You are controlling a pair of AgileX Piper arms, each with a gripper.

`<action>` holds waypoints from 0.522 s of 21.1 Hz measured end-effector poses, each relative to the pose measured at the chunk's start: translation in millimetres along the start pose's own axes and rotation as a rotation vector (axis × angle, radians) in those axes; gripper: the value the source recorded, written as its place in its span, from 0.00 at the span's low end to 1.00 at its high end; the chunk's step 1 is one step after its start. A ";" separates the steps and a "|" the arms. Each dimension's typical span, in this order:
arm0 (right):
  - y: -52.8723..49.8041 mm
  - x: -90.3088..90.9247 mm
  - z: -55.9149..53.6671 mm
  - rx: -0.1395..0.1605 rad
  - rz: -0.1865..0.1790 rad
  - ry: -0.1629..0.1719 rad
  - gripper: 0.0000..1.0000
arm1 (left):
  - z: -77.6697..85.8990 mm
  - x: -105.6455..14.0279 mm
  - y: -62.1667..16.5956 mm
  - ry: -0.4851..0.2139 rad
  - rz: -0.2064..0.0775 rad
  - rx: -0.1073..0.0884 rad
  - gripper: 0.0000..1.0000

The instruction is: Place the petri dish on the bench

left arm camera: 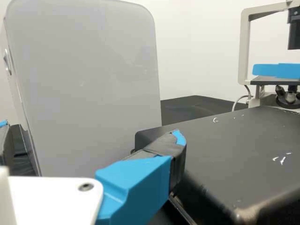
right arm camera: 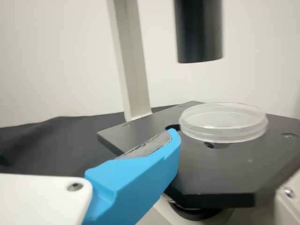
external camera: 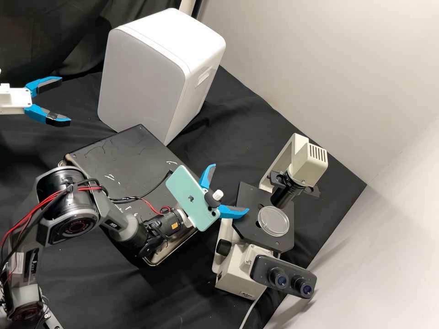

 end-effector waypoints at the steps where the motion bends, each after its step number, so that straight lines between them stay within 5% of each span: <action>1: 2.0 -0.4 1.4 0.007 0.007 -0.005 1.00 | -0.6 0.0 0.1 0.004 0.001 0.000 1.00; 11: 15.2 -2.6 9.0 0.025 0.031 -0.018 1.00 | -3.9 0.4 -0.7 0.018 -0.005 0.007 1.00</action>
